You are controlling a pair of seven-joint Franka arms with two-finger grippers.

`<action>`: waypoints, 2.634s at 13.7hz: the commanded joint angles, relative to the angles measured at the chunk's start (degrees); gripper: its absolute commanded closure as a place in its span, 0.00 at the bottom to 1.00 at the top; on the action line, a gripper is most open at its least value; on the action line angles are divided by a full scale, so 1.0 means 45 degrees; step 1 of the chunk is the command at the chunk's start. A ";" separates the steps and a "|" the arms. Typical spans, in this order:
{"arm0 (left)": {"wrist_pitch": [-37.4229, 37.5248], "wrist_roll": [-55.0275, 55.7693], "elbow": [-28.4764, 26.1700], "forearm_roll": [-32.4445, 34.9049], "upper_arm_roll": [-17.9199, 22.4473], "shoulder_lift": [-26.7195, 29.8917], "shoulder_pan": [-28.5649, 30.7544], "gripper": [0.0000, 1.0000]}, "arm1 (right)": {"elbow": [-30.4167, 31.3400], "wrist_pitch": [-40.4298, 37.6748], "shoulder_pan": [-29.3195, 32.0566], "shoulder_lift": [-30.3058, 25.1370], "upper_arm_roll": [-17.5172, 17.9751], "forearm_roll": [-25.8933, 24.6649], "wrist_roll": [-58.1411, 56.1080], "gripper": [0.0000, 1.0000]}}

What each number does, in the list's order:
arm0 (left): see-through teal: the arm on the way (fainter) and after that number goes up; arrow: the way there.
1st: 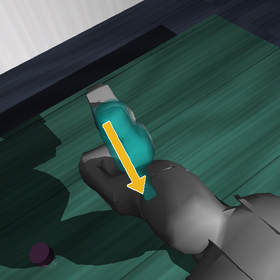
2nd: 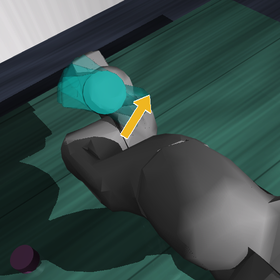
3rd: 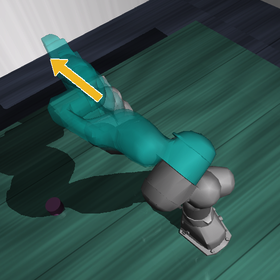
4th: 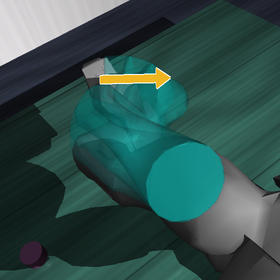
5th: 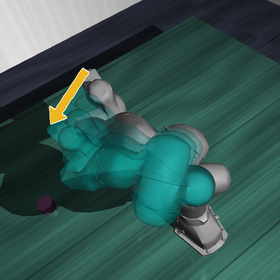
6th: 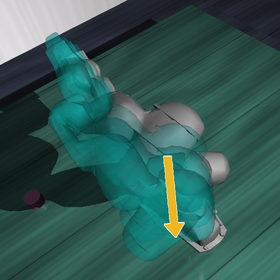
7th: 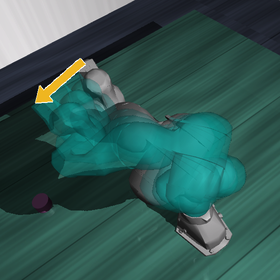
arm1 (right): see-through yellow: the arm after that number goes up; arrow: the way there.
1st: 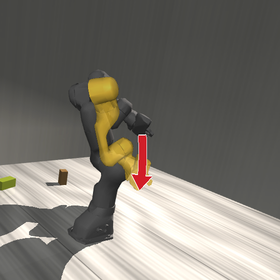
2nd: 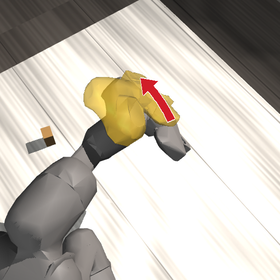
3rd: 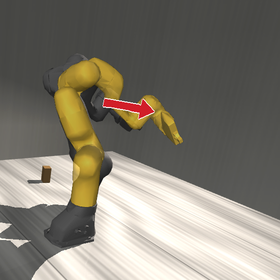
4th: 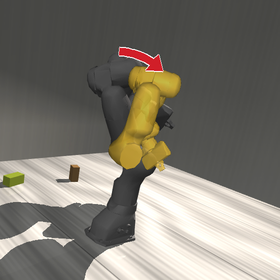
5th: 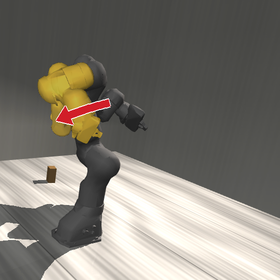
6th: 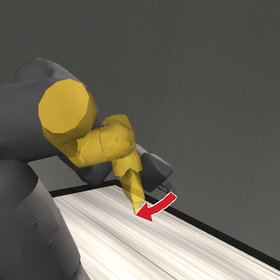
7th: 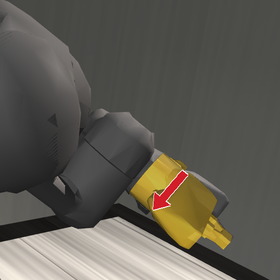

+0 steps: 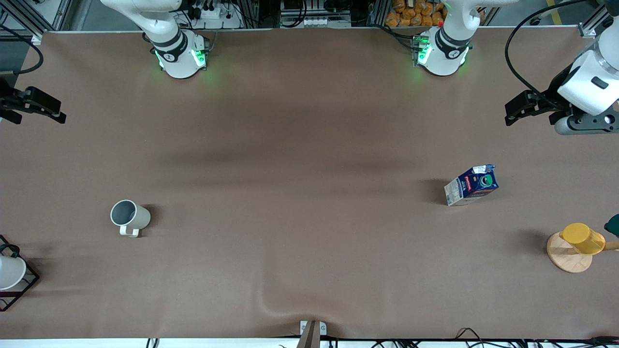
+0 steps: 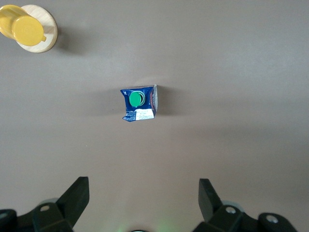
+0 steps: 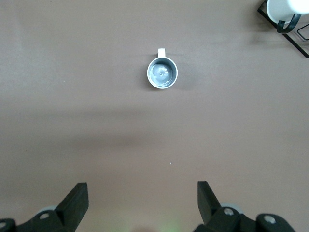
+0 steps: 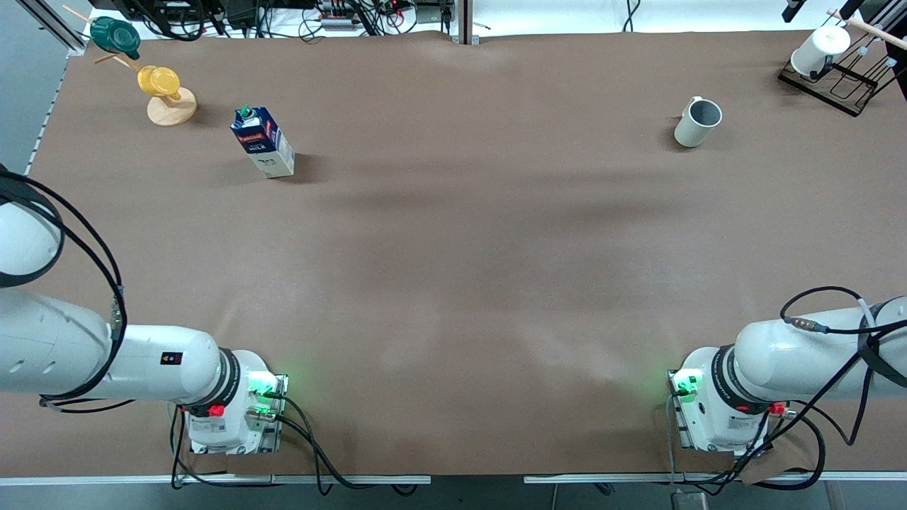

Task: Place milk next to cup
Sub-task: 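Reach the left gripper down to the blue milk carton, then grasp the milk carton with the left gripper while the right gripper reaches the mug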

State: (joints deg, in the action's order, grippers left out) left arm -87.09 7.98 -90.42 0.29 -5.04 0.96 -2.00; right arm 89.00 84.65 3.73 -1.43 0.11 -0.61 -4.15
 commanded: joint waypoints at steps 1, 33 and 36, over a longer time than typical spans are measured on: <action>0.0272 -0.0230 0.0346 -0.0064 0.0007 -0.0135 0.0052 0.00 | -0.0227 -0.0062 -0.0106 0.0123 -0.0005 -0.0119 0.0199 0.00; -0.4768 -0.0269 -0.2974 -0.0123 -0.0110 -0.4237 0.1147 0.00 | 0.0046 0.5993 -0.0770 0.8267 0.0034 -0.0080 0.0004 0.00; -0.4767 -0.0250 -0.2994 -0.0123 -0.0110 -0.4334 0.1146 0.00 | 0.0164 0.5954 -0.0654 0.8267 0.0034 -0.0080 -0.0073 0.00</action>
State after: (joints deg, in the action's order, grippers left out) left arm -108.00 7.82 -103.76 0.29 -5.17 -18.53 2.67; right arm 89.47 111.98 0.03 36.50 -0.10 -0.62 -4.19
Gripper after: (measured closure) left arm 0.000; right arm 0.000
